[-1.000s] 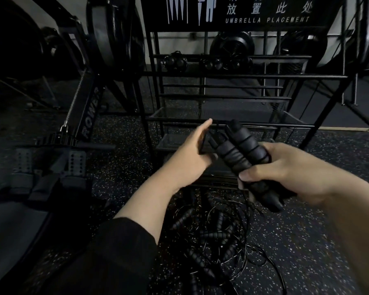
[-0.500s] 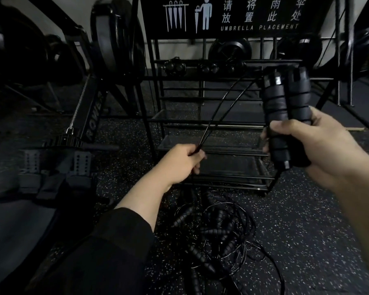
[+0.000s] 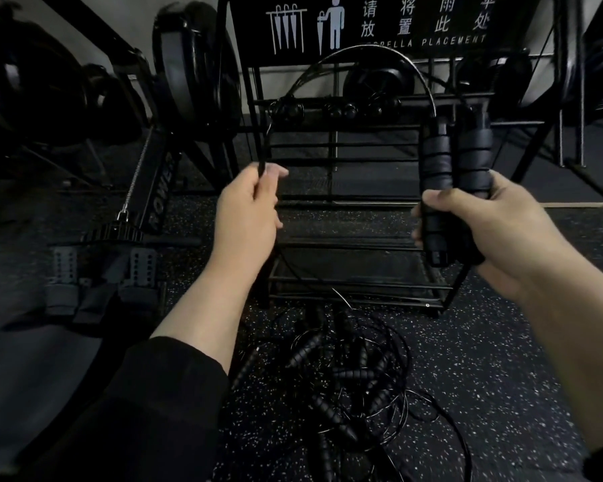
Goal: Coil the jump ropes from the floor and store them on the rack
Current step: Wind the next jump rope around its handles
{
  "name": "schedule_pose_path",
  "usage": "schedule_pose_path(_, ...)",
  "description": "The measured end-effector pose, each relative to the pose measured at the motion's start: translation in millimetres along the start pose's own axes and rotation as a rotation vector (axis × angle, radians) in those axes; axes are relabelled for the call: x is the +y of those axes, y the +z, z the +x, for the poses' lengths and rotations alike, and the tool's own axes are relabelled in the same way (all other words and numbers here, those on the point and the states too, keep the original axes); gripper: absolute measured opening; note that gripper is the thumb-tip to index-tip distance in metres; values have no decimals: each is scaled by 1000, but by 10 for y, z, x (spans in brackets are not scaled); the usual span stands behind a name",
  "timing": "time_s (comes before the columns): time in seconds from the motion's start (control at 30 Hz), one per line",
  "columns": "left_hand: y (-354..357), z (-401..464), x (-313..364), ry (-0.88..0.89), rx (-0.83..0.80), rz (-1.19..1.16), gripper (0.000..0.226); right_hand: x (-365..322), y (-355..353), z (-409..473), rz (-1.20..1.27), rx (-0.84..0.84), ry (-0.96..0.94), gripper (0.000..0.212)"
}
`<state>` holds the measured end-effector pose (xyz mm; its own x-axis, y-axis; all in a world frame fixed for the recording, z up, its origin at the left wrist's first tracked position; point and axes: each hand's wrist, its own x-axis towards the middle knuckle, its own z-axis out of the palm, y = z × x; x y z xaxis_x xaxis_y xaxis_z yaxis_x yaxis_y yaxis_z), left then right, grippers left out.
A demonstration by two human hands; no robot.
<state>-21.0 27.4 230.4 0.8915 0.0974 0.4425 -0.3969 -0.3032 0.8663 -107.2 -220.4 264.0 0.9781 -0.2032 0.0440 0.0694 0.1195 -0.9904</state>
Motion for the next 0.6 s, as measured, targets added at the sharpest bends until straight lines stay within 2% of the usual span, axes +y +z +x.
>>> schedule_pose_path(0.07,-44,25,-29,-67,-52,109,9,25,1,-2,-18,-21,24,17)
schedule_pose_path(0.1,-55,23,-49,-137,-105,148,17,40,2,-1,-36,-38,33,18)
schedule_pose_path(0.2,-41,-4,-172,-282,-270,171,68,93,49,-11,-126,-107,82,22)
schedule_pose_path(0.27,14,-30,-201,-290,-373,166,75,135,105,-29,-172,-176,125,24)
schedule_pose_path(0.33,98,-66,-207,-283,-448,102,74,172,172,-40,-197,-229,153,24)
schedule_pose_path(0.43,198,-116,-201,-260,-449,-72,47,228,252,-44,-206,-295,188,25)
schedule_pose_path(0.5,213,-142,-185,-226,-441,-203,37,271,284,-40,-245,-347,213,28)
schedule_pose_path(0.6,241,-158,-147,-144,-438,-198,31,344,293,-1,-276,-389,243,31)
